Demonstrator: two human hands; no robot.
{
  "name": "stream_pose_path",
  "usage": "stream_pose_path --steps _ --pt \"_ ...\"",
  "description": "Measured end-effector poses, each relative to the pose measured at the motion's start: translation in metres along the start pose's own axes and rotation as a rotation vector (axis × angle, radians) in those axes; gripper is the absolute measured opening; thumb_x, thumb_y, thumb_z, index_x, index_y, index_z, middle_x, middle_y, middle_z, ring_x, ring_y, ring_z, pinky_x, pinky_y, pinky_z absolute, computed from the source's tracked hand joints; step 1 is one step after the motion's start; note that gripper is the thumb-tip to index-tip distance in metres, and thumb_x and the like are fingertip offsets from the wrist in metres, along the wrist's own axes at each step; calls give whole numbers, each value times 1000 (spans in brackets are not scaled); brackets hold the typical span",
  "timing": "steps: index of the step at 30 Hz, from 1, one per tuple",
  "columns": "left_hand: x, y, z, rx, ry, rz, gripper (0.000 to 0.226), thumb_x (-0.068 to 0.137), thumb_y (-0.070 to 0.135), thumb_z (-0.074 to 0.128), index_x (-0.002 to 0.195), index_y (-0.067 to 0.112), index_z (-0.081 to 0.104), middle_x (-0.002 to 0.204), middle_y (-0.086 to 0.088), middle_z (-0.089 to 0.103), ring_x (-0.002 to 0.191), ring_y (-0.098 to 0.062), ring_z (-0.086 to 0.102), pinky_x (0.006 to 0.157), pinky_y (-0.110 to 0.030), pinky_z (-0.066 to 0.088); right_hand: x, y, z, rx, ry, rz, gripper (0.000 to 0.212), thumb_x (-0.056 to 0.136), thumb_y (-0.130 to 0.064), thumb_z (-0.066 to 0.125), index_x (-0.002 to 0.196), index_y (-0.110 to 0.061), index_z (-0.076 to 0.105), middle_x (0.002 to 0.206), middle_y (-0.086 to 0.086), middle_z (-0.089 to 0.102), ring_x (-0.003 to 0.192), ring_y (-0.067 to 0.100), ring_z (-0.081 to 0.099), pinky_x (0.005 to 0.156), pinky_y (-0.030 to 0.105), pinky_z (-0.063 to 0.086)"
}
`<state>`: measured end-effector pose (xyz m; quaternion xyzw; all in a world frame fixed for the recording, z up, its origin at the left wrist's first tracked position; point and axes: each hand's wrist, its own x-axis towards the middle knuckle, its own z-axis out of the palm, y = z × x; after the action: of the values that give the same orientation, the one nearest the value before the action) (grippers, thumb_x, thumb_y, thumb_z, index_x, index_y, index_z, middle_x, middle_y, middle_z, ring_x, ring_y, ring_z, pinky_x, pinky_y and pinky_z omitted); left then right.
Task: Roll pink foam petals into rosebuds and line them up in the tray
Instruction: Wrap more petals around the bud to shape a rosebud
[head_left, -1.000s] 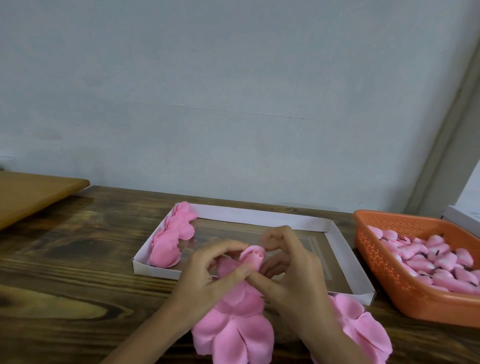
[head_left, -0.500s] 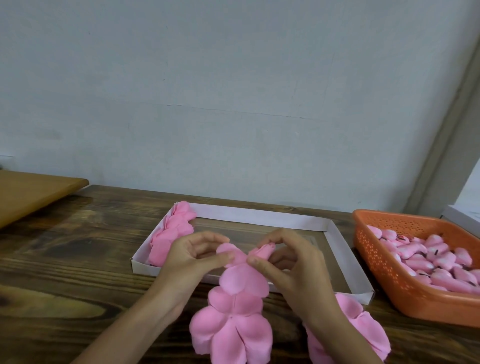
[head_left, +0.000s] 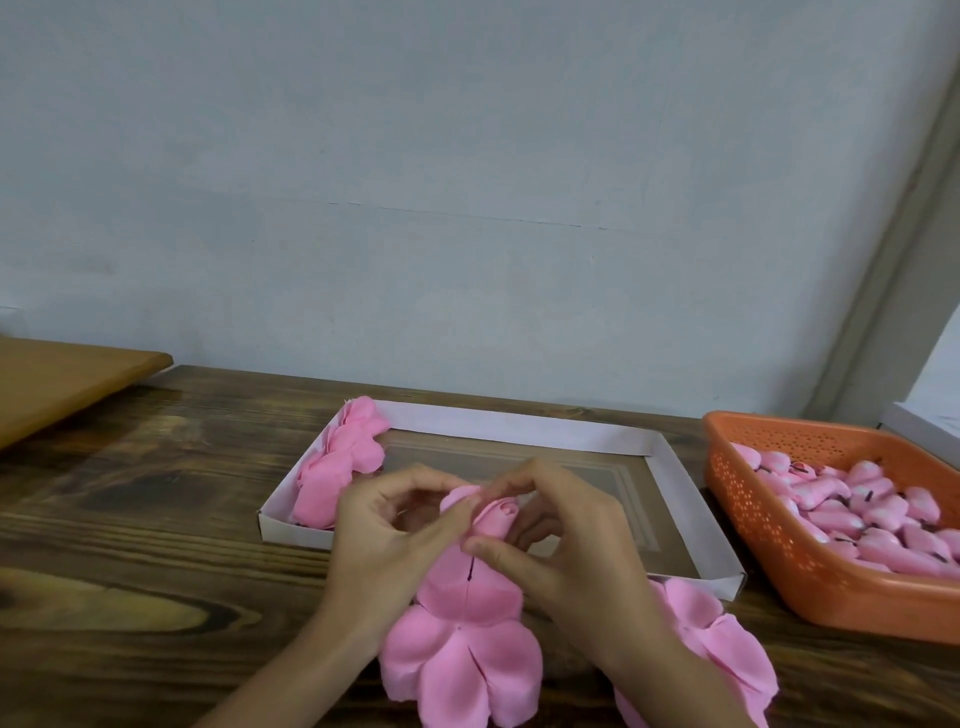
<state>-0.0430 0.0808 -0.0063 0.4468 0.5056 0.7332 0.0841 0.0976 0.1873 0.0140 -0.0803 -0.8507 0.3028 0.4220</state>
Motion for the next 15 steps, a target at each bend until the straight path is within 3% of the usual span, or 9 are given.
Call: stream_pose_path --steps 5,8,12,15 --pt "-1 3 1 74 -20 121 7 83 25 80 89 23 82 86 -6 77 81 -24 74 74 -27 59 1 -6 0 -39 46 14 42 73 -44 81 111 -40 64 92 -24 68 73 7 70 66 27 58" --pt "-2 5 2 123 -38 195 7 83 25 79 90 25 81 86 1 76 81 -20 73 74 -25 58 0 -10 0 -83 57 -23 32 79 -49 77 105 -31 73 91 -22 67 77 7 68 66 30 58" --pt "-3 9 4 166 -43 260 11 81 27 79 92 25 82 85 3 74 82 -20 72 73 -28 58 -3 -11 4 -72 86 -23 16 81 -34 80 95 -28 74 88 -16 66 72 8 68 61 24 57" --pt "-4 13 6 165 -67 284 17 82 30 79 97 22 82 88 2 74 84 -21 72 75 -30 58 -2 -8 4 -79 118 10 18 78 -20 83 89 -28 72 85 -15 66 70 10 68 59 27 58"
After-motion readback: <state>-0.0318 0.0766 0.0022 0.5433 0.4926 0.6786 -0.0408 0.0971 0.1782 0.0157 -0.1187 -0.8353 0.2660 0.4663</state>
